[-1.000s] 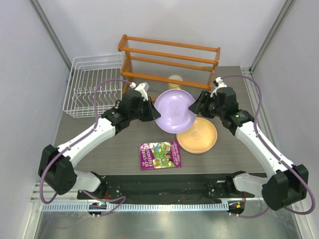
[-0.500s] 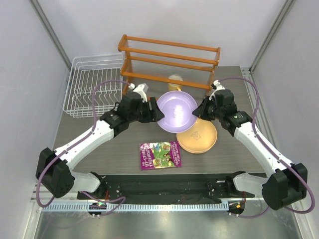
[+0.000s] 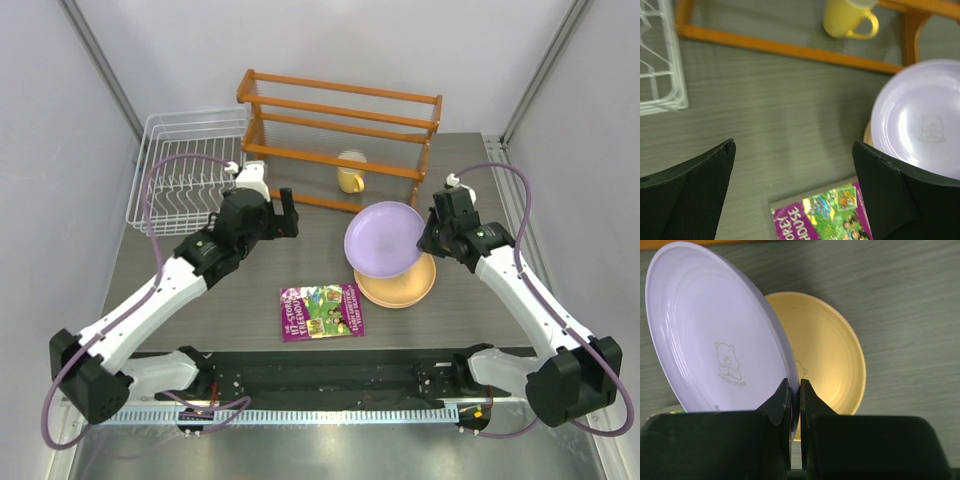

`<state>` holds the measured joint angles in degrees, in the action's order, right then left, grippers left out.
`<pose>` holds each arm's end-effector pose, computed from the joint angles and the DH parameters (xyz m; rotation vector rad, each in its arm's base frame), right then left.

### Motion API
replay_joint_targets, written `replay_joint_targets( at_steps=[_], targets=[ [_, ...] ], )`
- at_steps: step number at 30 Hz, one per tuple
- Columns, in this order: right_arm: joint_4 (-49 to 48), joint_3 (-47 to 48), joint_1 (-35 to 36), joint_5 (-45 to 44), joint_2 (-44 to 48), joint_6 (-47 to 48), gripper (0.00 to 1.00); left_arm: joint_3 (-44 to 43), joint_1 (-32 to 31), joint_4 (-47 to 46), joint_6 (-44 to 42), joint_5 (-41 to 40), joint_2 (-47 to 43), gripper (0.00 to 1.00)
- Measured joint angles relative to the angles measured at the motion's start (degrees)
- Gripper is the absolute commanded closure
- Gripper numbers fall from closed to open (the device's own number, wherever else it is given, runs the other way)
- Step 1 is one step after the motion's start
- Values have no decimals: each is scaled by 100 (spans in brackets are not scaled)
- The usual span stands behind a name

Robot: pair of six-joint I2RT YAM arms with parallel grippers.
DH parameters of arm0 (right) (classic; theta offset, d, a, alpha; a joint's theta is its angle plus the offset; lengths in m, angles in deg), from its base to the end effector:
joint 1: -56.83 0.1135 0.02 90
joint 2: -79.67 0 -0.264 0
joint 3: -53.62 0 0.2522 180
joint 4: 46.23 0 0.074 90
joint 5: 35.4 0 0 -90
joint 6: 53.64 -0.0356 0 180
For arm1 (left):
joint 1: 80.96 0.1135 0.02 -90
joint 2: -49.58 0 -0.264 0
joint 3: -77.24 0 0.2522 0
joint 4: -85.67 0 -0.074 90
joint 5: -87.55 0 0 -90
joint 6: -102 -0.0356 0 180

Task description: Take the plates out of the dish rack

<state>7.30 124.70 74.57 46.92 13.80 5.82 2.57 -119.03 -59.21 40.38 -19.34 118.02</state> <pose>0.2261 0.0673 0.2957 0.3306 2.3940 0.2281 0.2176 -0.1573 0.3342 -0.0059 2.0770 -0.4123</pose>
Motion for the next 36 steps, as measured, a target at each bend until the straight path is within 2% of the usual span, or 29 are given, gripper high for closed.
replay_joint_targets(
  at_steps=[5,12,14,16,19,20,21,23,24,29,36],
  targets=[
    [310,-439,-114,-304,155,-293,99,144,0,-74,-415,-866,-780,1],
    [455,-918,-136,-461,326,-570,97,660,0,-264,-671,-1322,-1377,0],
    [468,-1025,-136,-461,350,-614,83,734,0,-264,-691,-1381,-1403,1],
    [468,-1104,-136,-455,354,-667,77,782,0,-264,-734,-1460,-1405,1],
    [437,-1150,-136,-437,376,-717,46,811,0,-267,-776,-1528,-1403,0],
    [420,-1161,-136,-424,387,-723,31,811,0,-267,-782,-1554,-1403,1],
    [404,-1167,-136,-417,391,-748,22,811,0,-267,-782,-1569,-1397,1],
    [372,-1167,-136,-396,402,-726,13,811,0,-267,-782,-1591,-1366,1],
    [358,-1167,-136,-413,411,-715,3,811,0,-264,-780,-1602,-1335,0],
    [494,-997,-136,-643,481,-662,1,752,0,-214,-756,-1600,-1029,1],
    [643,-160,-136,-1482,822,-494,1,664,0,-85,-614,-1587,-743,0]
  ],
)
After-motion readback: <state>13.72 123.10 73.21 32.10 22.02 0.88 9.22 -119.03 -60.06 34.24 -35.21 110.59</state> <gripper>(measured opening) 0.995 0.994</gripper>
